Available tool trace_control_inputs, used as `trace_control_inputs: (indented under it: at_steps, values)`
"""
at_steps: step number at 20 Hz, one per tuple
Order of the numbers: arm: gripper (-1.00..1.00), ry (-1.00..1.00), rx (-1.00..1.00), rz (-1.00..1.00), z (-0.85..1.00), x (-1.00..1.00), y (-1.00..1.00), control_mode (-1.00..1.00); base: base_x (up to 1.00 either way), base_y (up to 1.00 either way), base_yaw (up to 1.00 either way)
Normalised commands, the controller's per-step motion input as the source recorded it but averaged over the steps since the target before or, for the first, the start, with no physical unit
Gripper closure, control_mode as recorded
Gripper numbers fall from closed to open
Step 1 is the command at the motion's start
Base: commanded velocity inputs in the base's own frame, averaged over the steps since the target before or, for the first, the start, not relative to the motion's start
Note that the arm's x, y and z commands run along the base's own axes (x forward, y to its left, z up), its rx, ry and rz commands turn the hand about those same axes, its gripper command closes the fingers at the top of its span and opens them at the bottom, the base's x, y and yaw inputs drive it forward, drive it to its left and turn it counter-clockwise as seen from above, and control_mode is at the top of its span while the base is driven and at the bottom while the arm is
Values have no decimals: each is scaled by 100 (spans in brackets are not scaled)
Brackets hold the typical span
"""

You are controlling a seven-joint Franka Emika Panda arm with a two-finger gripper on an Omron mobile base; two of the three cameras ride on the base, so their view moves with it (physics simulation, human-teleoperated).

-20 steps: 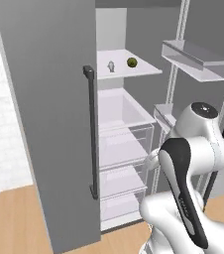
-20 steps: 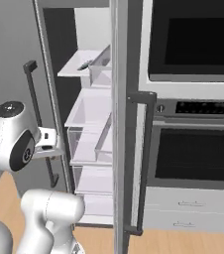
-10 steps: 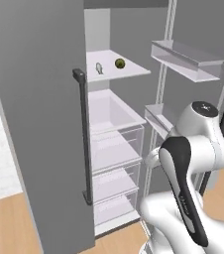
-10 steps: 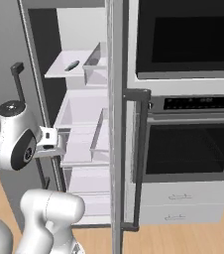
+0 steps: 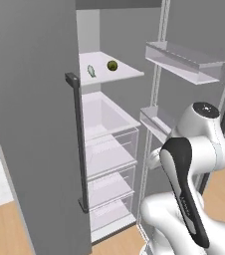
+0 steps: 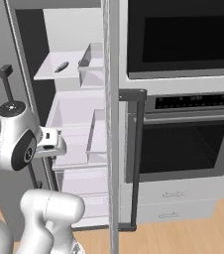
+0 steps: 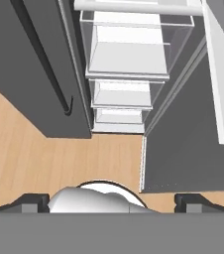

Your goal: Place one lime and one fish in each tupperware on the nearby counter, to pack two identical lunches.

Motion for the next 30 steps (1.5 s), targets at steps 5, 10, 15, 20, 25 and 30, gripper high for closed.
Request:
trace_control_inputs:
  at_steps: [5,10,15,20,25,30]
  values:
    - [-100,0,0,0,0,0,0,100,41,26,2]
    - [-100,0,0,0,0,0,0,100,-15,15,11]
    - [-100,0,0,0,0,0,0,100,-54,2,5]
    - [-100,0,0,0,0,0,0,100,28,28,0]
    - [-100,0,0,0,0,0,0,100,86,42,0]
    - [-100,0,0,0,0,0,0,100,6,4,0]
